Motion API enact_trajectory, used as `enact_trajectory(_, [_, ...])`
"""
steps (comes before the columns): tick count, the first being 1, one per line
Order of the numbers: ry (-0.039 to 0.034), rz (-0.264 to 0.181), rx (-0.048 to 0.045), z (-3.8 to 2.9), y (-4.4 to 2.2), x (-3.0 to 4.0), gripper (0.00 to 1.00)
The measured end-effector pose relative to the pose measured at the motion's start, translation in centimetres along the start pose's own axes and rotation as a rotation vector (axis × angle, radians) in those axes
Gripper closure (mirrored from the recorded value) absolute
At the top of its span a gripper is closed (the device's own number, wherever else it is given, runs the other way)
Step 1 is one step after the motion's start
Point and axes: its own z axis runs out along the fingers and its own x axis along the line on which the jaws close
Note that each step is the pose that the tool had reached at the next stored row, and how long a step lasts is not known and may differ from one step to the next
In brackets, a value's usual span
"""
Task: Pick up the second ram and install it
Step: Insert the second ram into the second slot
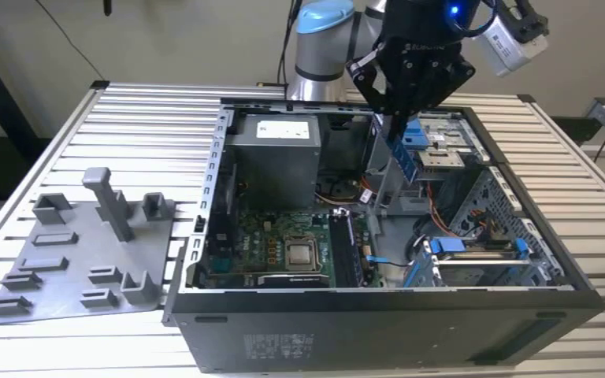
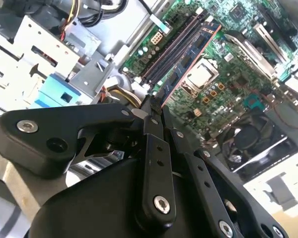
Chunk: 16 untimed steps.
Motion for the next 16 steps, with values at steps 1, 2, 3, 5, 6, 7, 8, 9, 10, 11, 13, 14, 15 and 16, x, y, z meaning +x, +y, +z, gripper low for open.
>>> enact_trajectory(1, [-0.0004,0.015,0.0005,0.0,0.0,0.0,0.86])
enact_trajectory(2, [-0.0007,0.03,0.0011,0.01,0.0,0.0,0.86])
enact_trajectory(3, [-0.0011,0.045,0.0016,0.01,0.0,0.0,0.86])
enact_trajectory(5, [-0.0017,0.072,0.0025,0.02,0.0,0.0,0.86])
enact_trajectory(6, [-0.002,0.086,0.003,0.02,0.0,0.0,0.86])
enact_trajectory(7, [-0.0024,0.099,0.0035,0.03,0.0,0.0,0.86])
enact_trajectory(8, [-0.0026,0.112,0.0039,0.03,0.0,0.0,0.86])
enact_trajectory(9, [-0.003,0.126,0.0043,0.04,0.0,0.0,0.86])
enact_trajectory(10, [-0.0032,0.138,0.0048,0.04,0.0,0.0,0.86])
enact_trajectory(11, [-0.0034,0.148,0.0051,0.03,0.0,0.0,0.86])
enact_trajectory(13, [-0.0035,0.154,0.0054,0.03,0.0,0.0,0.86])
enact_trajectory(14, [-0.0036,0.155,0.0054,0.03,0.0,0.0,0.86])
enact_trajectory(15, [-0.0036,0.155,0.0054,0.04,0.0,0.0,0.86])
enact_trajectory(16, [-0.0036,0.155,0.0054,0.04,0.0,0.0,0.86])
